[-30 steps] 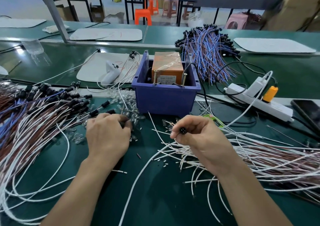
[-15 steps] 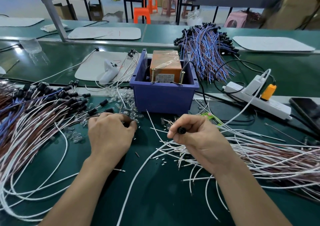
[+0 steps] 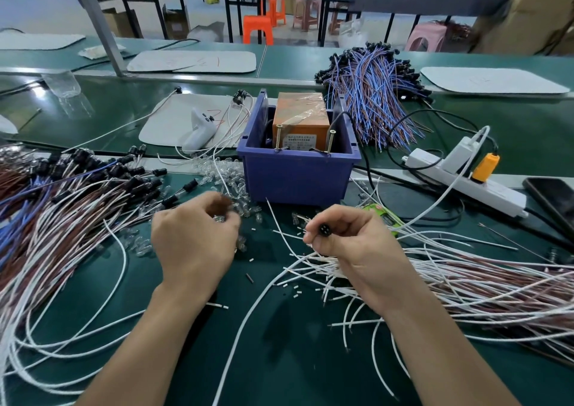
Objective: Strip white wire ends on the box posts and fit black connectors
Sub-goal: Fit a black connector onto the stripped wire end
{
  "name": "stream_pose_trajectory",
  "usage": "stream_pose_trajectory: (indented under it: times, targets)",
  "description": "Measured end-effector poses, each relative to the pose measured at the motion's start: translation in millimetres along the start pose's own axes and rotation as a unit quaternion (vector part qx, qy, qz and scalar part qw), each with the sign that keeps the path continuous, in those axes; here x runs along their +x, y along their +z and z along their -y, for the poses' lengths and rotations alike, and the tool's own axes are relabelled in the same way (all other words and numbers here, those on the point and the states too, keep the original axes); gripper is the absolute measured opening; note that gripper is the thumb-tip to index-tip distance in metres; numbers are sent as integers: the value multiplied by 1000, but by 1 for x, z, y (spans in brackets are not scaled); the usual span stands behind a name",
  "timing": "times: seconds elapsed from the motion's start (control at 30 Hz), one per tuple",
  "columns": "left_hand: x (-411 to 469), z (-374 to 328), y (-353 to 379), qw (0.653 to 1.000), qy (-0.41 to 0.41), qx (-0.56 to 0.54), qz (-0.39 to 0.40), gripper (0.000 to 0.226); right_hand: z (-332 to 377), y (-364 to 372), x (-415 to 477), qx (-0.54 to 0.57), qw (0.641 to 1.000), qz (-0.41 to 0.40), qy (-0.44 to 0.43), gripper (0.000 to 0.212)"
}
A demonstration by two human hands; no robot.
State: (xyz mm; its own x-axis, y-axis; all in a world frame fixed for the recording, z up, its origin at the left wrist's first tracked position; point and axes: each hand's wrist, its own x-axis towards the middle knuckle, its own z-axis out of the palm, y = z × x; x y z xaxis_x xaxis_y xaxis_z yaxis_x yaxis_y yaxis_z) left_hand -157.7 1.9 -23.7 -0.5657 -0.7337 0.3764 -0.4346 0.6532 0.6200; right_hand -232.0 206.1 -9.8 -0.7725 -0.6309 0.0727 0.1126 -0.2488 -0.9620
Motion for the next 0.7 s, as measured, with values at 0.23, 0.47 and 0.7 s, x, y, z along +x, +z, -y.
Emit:
stream_pose_trajectory:
  times: [0.23,0.47,0.7]
  targets:
    - [-10,-11,-9,990,83,-117,-5,15,-5,1,5,-117,987,-106,-13,42]
    - [-25,-22,-12,925,158,-315,139,23,-11,5,5,-229,969,-76,-45,38]
    - [-31,-24,-14,918,207,-301,154,22,-12,9,2,-278,954,-88,-75,50]
